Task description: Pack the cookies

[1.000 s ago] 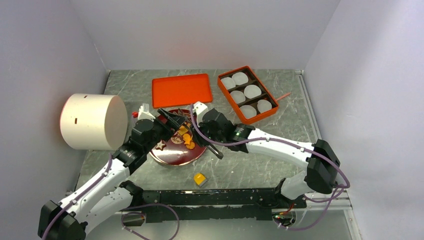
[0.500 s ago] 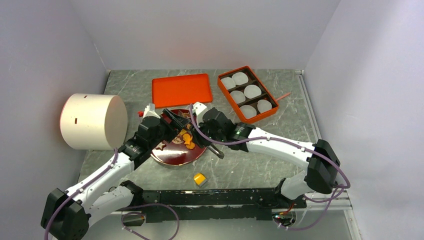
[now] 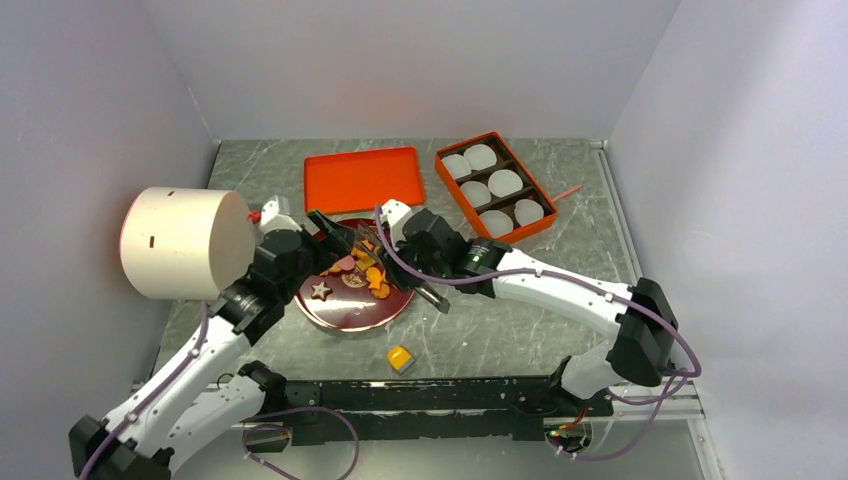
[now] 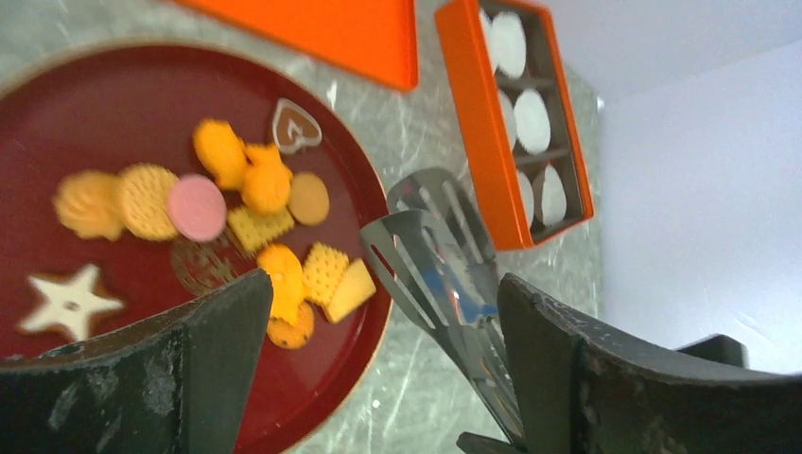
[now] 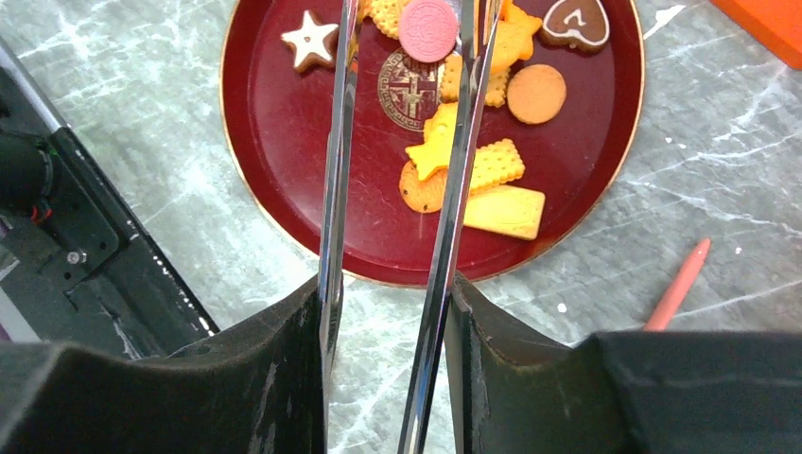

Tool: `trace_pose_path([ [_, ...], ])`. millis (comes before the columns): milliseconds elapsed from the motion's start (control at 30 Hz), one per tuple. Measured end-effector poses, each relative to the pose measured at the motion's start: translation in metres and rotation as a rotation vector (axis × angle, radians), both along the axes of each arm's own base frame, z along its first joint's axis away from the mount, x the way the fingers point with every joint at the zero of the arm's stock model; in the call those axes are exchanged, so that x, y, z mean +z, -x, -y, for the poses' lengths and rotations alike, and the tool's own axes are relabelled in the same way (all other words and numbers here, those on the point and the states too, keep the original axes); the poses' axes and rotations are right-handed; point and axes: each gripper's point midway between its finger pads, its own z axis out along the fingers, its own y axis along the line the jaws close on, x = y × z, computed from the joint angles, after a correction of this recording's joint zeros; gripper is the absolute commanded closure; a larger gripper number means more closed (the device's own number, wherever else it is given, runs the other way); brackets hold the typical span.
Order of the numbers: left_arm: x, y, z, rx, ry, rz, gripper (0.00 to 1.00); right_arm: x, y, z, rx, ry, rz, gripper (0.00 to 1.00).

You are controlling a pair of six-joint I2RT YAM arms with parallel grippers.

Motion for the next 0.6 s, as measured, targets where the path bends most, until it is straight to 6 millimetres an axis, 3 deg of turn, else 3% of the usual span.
trace_pose_path([
  [100, 0.029, 0.003, -0.024, 0.043, -0.096, 0.102, 0.06, -0.003, -0.004, 0.002, -0.002, 0.037, 0.005, 0.55],
  [233, 0.055, 0.011, -0.054, 0.100, -0.227, 0.202, 0.05, -0.023, -0.005, 0.008, 0.001, 0.126, -0.023, 0.55],
  [400, 0.063, 0.024, -0.087, 0.135, -0.416, 0.271, 0.05, -0.050, -0.001, 0.013, 0.005, 0.235, -0.088, 0.54],
  [600, 0.061, 0.036, -0.116, 0.166, -0.600, 0.331, 0.04, -0.066, 0.000, 0.013, -0.013, 0.322, -0.162, 0.50],
])
